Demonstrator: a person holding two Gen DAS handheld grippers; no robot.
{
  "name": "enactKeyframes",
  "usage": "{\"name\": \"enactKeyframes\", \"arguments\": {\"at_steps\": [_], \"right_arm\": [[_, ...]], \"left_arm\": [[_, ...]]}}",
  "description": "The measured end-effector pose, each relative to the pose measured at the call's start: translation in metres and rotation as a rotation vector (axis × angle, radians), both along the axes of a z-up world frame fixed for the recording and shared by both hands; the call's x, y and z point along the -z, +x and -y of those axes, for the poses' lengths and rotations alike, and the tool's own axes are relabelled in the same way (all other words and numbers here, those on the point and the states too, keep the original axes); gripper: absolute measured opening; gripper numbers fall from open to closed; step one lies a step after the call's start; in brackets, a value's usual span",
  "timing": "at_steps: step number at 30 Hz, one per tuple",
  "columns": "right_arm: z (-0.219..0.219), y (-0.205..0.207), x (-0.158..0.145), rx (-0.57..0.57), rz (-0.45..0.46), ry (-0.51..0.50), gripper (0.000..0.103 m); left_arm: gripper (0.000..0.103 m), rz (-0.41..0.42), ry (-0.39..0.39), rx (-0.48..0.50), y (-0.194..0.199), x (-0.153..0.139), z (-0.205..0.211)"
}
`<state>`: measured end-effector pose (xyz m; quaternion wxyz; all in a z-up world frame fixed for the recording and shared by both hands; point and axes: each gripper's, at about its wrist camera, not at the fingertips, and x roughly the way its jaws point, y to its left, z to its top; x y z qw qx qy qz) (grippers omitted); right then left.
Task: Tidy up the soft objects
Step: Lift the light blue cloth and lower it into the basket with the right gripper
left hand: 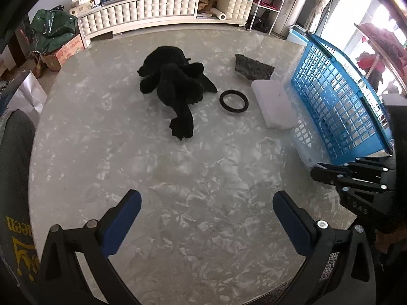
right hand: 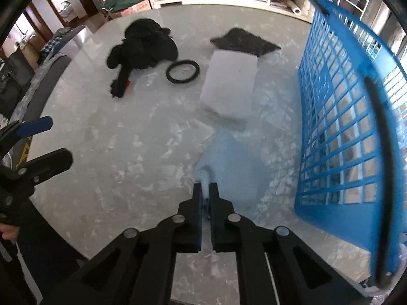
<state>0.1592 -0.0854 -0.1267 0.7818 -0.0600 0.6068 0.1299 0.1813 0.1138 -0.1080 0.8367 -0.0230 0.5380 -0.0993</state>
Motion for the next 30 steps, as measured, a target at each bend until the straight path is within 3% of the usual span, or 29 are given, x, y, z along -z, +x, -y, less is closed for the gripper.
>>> {"name": "enactKeyframes", "arguments": {"at_steps": [11, 23, 30], "right_arm": [[0.001, -0.008, -0.067, -0.032, 0.098, 0.063, 0.004], [0.034, -0.011, -0.157, -0.036, 0.267, 0.073, 0.004], [0.065, -0.001, -0.171, -0.001, 0.308, 0.052, 0.004]], "left_arm": [[0.103, 0.026, 0.024, 0.029, -0.001, -0.031, 0.014], [0.103, 0.069, 0.007, 0.058, 0.01, -0.066, 0.04], [0.103, 0.048, -0.002, 0.071, 0.026, -0.064, 0.061]]}}
